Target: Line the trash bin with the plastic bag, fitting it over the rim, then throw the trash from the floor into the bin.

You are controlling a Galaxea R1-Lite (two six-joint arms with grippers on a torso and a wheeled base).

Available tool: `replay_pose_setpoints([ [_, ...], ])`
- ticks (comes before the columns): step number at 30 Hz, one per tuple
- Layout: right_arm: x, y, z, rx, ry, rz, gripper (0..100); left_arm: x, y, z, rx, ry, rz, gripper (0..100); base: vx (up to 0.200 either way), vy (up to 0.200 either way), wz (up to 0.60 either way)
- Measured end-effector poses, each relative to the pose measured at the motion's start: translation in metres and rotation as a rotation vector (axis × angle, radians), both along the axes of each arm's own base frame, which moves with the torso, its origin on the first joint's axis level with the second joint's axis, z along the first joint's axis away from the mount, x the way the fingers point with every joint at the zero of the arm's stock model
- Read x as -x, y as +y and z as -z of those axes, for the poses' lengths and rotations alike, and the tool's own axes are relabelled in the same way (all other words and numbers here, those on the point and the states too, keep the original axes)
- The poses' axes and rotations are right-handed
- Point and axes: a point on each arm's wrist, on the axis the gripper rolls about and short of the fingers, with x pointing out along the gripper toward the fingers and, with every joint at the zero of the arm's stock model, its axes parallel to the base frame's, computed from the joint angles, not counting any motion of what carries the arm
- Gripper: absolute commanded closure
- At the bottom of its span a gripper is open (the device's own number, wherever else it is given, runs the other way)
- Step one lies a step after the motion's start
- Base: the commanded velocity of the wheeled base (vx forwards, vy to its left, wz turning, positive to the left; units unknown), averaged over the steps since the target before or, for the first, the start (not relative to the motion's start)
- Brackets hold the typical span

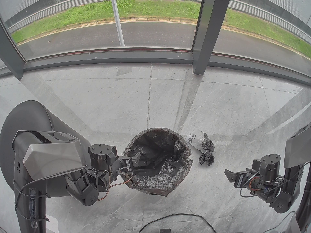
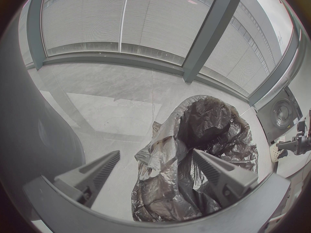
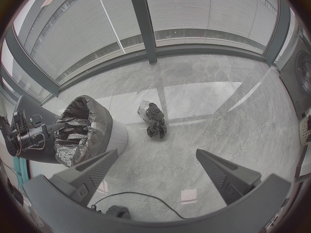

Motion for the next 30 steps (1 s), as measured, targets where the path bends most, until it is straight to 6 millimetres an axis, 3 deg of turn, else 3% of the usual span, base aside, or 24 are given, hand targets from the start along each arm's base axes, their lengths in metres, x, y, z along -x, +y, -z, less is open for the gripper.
replay_pose_setpoints([
  [9,0.000,0.000,0.001,0.002,0.004,0.000,0,0.011,0.005,-0.005,0.013,-0.038,0.003,0,0.000,0.000,0.00],
  [14,-0.011,-0.001,0.003,0.006,-0.016,0.014,0,0.019,0.009,-0.008,0.023,-0.050,0.001,0,0.000,0.000,0.00],
  [19,-0.048,-0.006,0.001,0.028,-0.117,0.053,0,0.022,0.013,-0.013,0.052,-0.059,-0.013,0,0.000,0.000,0.00],
  [22,-0.082,-0.013,0.000,0.047,-0.194,0.086,0,0.023,0.015,-0.021,0.093,-0.056,-0.028,0,0.000,0.000,0.00],
  [30,-0.148,-0.017,0.003,0.094,-0.137,0.116,0,0.026,0.018,-0.039,0.232,0.100,-0.035,0,0.000,0.000,0.00],
])
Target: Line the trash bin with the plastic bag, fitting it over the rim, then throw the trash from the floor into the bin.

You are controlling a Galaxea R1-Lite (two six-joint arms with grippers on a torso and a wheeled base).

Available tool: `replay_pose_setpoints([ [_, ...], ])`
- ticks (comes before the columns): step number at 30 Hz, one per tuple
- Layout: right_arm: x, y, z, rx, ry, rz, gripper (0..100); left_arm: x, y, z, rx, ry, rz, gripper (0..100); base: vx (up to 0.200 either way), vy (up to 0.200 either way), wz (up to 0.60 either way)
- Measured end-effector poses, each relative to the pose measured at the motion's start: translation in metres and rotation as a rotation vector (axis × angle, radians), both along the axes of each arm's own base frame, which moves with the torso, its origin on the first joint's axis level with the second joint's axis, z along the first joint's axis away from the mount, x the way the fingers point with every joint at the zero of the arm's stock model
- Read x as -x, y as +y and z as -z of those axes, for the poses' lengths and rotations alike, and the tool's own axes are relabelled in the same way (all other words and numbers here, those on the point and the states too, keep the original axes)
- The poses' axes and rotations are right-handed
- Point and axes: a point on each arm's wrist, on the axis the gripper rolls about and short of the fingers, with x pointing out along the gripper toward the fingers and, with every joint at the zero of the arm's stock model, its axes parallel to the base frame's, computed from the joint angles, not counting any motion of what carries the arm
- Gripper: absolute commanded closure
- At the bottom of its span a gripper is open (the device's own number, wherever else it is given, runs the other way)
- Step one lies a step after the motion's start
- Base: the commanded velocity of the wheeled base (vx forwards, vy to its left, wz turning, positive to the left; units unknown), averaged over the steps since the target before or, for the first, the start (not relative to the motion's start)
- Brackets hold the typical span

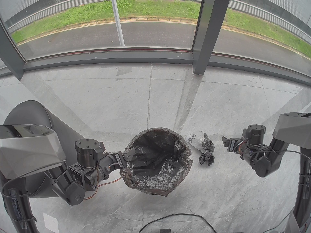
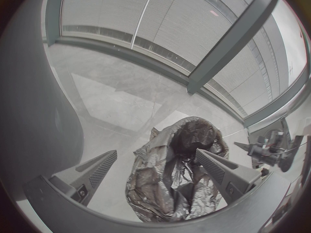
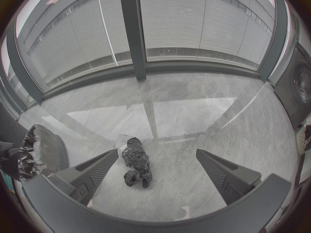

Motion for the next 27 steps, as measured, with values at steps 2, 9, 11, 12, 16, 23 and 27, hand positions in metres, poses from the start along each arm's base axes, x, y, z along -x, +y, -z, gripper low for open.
replay_pose_setpoints([
  [2,-0.015,0.001,-0.003,0.005,0.027,0.001,0,0.001,0.001,-0.005,0.028,0.020,0.016,0,0.000,0.000,0.00],
  [9,-0.068,0.008,-0.025,-0.007,0.023,-0.024,0,0.004,0.003,-0.017,0.075,0.043,0.051,0,0.000,0.000,0.00],
  [11,-0.081,0.010,-0.029,-0.010,0.016,-0.029,0,0.004,0.003,-0.018,0.076,0.042,0.057,0,0.000,0.000,0.00],
  [12,-0.089,0.011,-0.031,-0.012,0.013,-0.034,0,0.004,0.003,-0.018,0.076,0.041,0.062,0,0.000,0.000,0.00],
  [16,-0.117,0.015,-0.030,-0.012,0.028,-0.043,0,0.006,0.003,-0.017,0.069,0.017,0.082,0,0.000,0.000,0.00],
  [23,-0.142,0.022,0.001,-0.006,0.084,-0.067,0,0.008,0.002,-0.011,0.057,0.003,0.105,0,0.000,0.000,0.00],
  [27,-0.151,0.024,0.018,-0.006,0.109,-0.079,0,0.008,0.001,-0.006,0.050,0.014,0.109,0,0.000,0.000,0.00],
])
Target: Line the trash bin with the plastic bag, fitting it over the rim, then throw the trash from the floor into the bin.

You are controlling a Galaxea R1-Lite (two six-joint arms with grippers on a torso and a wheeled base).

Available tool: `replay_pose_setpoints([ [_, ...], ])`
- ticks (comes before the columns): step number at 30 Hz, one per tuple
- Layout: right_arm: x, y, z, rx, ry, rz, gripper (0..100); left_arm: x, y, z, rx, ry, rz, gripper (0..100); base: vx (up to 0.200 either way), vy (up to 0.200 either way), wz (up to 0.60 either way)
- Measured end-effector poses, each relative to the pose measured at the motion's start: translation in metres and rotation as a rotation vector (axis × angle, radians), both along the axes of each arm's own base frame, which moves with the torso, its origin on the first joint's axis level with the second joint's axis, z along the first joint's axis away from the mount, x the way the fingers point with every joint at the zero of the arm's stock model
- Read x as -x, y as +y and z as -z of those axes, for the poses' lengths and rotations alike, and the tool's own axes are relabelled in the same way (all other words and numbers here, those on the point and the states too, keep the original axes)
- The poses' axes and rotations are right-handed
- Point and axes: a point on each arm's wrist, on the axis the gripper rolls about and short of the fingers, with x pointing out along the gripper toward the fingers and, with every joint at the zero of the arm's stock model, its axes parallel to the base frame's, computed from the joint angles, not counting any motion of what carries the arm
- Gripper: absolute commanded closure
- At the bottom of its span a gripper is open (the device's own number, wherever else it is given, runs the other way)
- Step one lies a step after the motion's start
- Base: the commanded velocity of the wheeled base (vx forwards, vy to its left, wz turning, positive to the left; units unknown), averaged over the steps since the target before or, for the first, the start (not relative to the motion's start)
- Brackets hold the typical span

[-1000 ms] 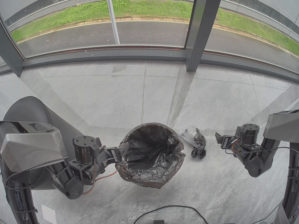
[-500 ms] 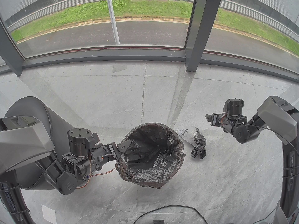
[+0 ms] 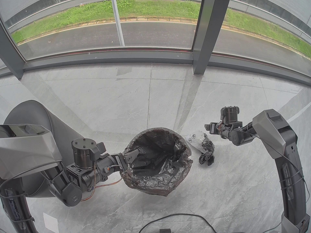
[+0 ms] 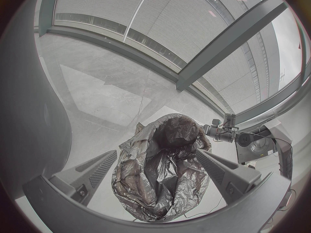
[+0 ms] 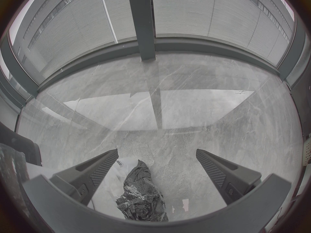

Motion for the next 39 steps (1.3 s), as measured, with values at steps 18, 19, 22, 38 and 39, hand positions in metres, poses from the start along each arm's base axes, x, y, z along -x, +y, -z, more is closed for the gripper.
replay_pose_setpoints([
  [18,-0.007,0.032,0.037,0.013,0.083,-0.047,0,0.001,-0.006,0.014,-0.017,0.020,0.016,0,0.000,0.000,0.00],
  [19,-0.007,0.033,0.038,0.015,0.084,-0.049,0,0.001,-0.006,0.014,-0.017,0.021,0.016,0,0.000,0.000,0.00],
  [22,-0.007,0.033,0.042,0.017,0.089,-0.050,0,0.001,-0.006,0.015,-0.017,0.023,0.016,0,0.000,0.000,0.00],
  [38,0.009,0.034,0.040,0.024,0.142,-0.060,0,0.000,-0.007,0.016,-0.019,0.026,0.014,0,0.000,0.000,0.00],
  [39,0.013,0.035,0.038,0.026,0.153,-0.068,0,0.000,-0.007,0.016,-0.019,0.026,0.014,0,0.000,0.000,0.00],
])
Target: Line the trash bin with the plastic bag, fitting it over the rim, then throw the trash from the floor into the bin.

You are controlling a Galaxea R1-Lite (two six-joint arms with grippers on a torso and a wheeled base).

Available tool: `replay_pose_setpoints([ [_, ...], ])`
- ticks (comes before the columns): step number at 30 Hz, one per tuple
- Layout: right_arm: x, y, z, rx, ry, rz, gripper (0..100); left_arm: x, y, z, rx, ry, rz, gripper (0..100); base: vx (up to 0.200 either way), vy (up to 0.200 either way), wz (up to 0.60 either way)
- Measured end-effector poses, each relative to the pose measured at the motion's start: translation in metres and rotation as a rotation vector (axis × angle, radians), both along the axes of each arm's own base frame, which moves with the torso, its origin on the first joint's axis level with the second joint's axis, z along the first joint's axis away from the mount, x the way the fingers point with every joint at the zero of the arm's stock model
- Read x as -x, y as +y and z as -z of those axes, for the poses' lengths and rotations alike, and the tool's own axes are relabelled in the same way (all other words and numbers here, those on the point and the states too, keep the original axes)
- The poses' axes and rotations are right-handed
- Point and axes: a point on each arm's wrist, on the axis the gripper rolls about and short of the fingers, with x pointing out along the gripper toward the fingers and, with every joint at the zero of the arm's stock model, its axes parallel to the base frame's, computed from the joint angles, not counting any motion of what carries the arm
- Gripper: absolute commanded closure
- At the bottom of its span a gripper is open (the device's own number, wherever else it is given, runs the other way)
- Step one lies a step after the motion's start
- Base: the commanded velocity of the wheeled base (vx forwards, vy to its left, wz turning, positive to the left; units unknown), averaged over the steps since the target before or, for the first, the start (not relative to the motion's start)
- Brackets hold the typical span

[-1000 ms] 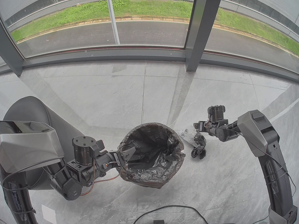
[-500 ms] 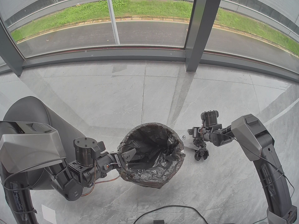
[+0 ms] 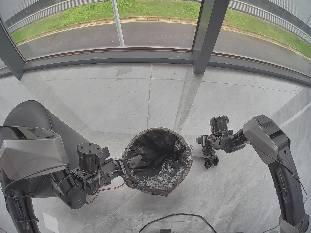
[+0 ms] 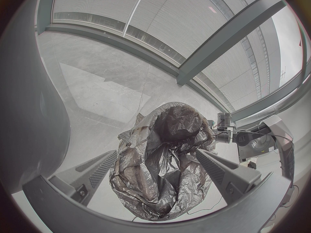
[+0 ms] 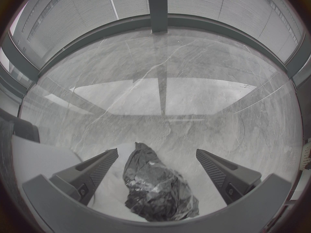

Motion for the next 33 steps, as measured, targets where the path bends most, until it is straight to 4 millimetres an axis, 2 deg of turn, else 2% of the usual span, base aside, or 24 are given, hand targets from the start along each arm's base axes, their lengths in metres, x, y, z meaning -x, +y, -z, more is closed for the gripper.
replay_pose_setpoints([
  [7,0.030,0.018,-0.018,-0.001,0.050,-0.083,0,0.000,0.000,0.000,0.000,0.000,-0.001,0,0.000,0.000,0.00],
  [12,0.039,0.028,-0.028,0.006,0.049,-0.118,0,0.000,0.000,0.000,0.000,0.000,-0.001,0,0.000,0.000,0.00],
  [20,0.033,0.028,-0.030,0.022,0.021,-0.131,0,0.000,0.000,0.000,0.000,0.001,-0.002,0,0.000,0.000,0.00],
  [23,0.026,0.019,-0.028,0.022,0.012,-0.112,0,0.000,0.000,0.001,-0.001,0.001,-0.002,0,0.000,0.000,0.00],
  [33,0.020,0.008,-0.010,0.042,0.035,-0.100,0,-0.001,0.000,0.002,-0.002,0.003,-0.002,0,0.000,0.000,0.00],
])
